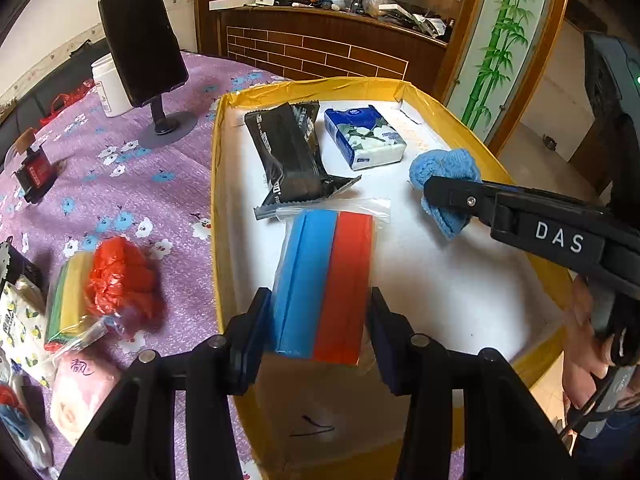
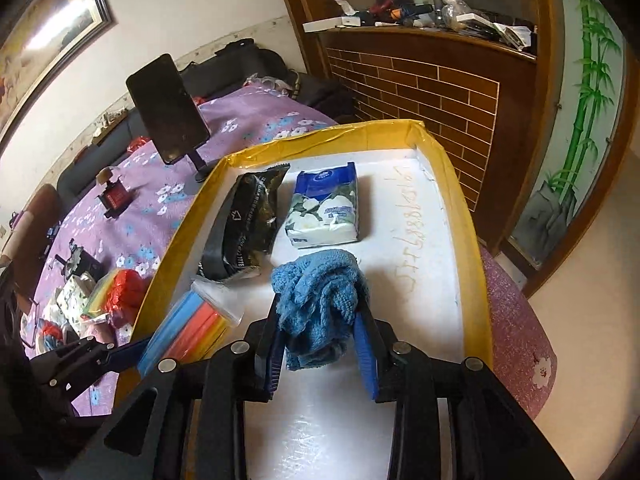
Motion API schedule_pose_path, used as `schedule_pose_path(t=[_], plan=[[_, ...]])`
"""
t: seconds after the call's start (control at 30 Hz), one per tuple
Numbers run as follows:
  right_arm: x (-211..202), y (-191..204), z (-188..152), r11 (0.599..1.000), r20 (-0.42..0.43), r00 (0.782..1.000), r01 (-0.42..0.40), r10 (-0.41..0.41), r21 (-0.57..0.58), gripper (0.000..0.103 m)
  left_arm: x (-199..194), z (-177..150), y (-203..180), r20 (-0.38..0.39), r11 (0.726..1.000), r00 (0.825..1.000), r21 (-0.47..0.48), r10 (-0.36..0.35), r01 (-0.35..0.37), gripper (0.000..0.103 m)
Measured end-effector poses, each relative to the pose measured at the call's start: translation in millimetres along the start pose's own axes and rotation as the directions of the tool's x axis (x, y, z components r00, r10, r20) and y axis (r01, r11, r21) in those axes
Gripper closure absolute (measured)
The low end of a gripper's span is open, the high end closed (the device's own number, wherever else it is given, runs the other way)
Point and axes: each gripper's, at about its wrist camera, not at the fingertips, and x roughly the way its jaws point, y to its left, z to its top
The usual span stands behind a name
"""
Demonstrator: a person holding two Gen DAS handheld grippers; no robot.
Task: Organize soft objects
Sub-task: 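Open both grippers to drop the items into the tray and withdraw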
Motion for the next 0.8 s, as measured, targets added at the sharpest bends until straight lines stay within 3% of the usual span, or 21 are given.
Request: schedule_pose_path(t=[0.23, 0.43, 0.6, 0.8], plan=[[-7.0, 2.0, -1.1, 0.999, 0.027, 0.999, 0.035, -0.034, -0.004, 0.047, -9.5, -0.7, -7.3, 0.02, 0.999, 1.0, 0.03, -0.023, 0.023, 0.03], [-37.4, 9.9, -5.3, 1.0, 0.117, 0.993, 0.019, -0.021, 0.023, 0.047, -38.1, -5.6, -4.3, 0.058, 0.999, 0.998, 0.025, -0.031, 0.029, 0.029], [-73.6, 39.8, -15.8, 0.999, 0.197, 0.979, -0.05, 0.051, -0.012, 0.047, -77.3, -16.1, 11.6, 0.12, 1.0, 0.993, -0.012, -0.02, 0.022, 0.029], [-96.8, 80.9, -32.7, 0.991, 0.231, 0.964, -0.119, 0.129, -0.06, 0.047, -129.3, -45.3, 36.3, 0.183, 0.999, 0.983, -0.049, 0.031, -0.023, 0.029]])
